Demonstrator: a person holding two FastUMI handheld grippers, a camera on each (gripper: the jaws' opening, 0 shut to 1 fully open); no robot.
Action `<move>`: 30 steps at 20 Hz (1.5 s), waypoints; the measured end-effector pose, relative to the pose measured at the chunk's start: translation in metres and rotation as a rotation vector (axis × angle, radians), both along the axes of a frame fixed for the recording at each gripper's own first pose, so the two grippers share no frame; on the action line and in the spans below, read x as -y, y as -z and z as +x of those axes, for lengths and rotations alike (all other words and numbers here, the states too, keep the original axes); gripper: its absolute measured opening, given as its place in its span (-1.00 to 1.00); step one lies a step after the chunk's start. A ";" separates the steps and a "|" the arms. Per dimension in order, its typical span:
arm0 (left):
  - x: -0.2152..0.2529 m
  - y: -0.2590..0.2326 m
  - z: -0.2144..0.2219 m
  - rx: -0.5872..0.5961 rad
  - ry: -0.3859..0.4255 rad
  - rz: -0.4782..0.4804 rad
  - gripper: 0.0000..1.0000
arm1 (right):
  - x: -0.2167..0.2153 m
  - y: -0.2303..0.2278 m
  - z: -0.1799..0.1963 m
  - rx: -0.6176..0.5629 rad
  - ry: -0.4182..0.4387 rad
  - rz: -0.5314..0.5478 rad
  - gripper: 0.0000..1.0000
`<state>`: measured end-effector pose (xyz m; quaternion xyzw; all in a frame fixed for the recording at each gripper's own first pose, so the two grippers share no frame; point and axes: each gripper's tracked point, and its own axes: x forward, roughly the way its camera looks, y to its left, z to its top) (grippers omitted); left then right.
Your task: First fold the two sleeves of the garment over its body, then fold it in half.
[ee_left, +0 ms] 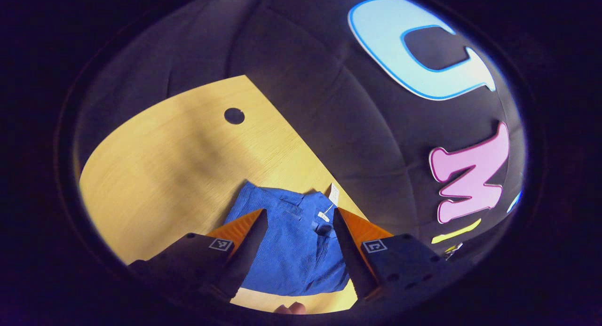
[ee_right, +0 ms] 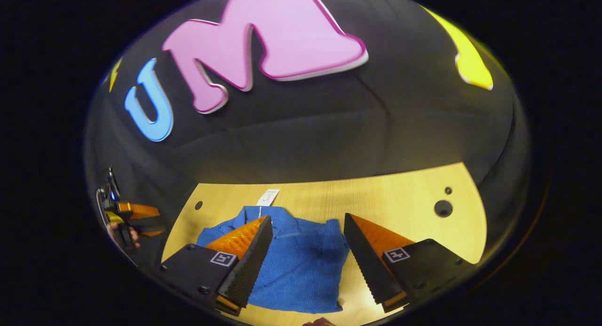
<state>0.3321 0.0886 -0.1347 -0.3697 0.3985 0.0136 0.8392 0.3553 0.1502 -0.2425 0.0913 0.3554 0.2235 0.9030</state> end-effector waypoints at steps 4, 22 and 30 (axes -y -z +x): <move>0.033 -0.068 -0.049 0.178 0.078 0.113 0.65 | -0.005 -0.088 -0.055 0.169 -0.010 -0.012 0.95; 0.065 -0.205 -0.329 0.817 0.054 0.807 0.59 | -0.029 -0.291 -0.353 0.638 -0.056 -0.004 0.94; 0.103 -0.199 -0.380 0.813 -0.127 0.814 0.51 | -0.041 -0.315 -0.363 0.690 -0.101 0.130 0.95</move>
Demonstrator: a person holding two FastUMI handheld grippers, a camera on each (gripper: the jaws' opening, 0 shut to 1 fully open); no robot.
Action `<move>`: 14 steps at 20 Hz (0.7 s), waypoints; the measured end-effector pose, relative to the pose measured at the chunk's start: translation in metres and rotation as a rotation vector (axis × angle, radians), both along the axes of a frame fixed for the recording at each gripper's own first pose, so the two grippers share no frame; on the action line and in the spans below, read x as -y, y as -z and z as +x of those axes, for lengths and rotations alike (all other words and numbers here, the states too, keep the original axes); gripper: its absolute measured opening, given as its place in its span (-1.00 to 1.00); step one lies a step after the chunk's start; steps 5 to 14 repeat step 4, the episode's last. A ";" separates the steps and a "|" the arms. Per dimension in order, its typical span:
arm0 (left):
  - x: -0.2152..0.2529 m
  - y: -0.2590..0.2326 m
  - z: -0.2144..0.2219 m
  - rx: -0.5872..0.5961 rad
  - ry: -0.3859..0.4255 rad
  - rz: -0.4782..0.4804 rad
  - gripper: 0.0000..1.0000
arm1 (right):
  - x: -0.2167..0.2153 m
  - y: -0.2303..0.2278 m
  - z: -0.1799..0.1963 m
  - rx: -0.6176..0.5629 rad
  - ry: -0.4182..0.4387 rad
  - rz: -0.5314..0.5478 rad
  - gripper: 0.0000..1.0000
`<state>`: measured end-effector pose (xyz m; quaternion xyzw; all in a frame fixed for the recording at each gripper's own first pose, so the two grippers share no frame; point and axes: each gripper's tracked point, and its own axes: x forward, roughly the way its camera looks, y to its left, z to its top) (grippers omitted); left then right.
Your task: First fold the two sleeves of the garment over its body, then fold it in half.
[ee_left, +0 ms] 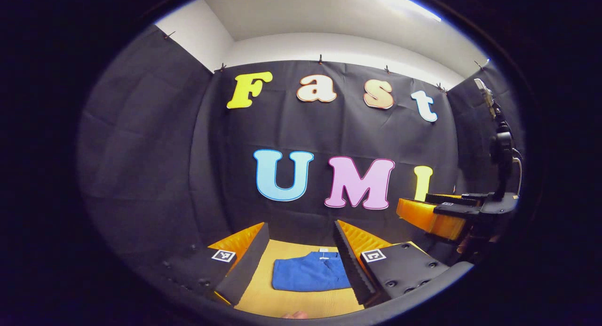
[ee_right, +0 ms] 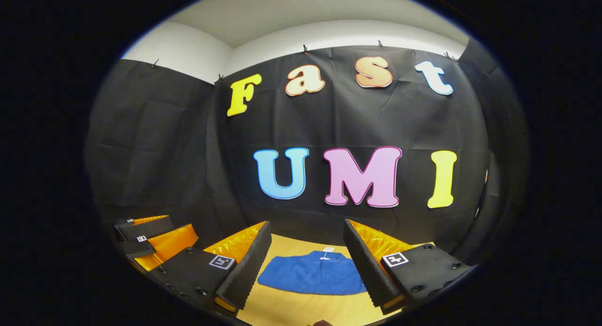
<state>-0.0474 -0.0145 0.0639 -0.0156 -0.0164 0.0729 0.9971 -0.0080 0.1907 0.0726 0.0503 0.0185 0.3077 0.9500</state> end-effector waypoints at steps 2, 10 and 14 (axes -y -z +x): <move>0.004 -0.001 -0.002 -0.001 -0.020 -0.020 0.51 | 0.005 -0.001 0.000 0.046 -0.025 -0.035 0.95; 0.004 0.002 -0.004 -0.007 -0.036 -0.070 0.51 | 0.006 0.002 -0.005 0.082 -0.055 -0.074 0.95; 0.004 0.002 -0.004 -0.007 -0.036 -0.070 0.51 | 0.006 0.002 -0.005 0.082 -0.055 -0.074 0.95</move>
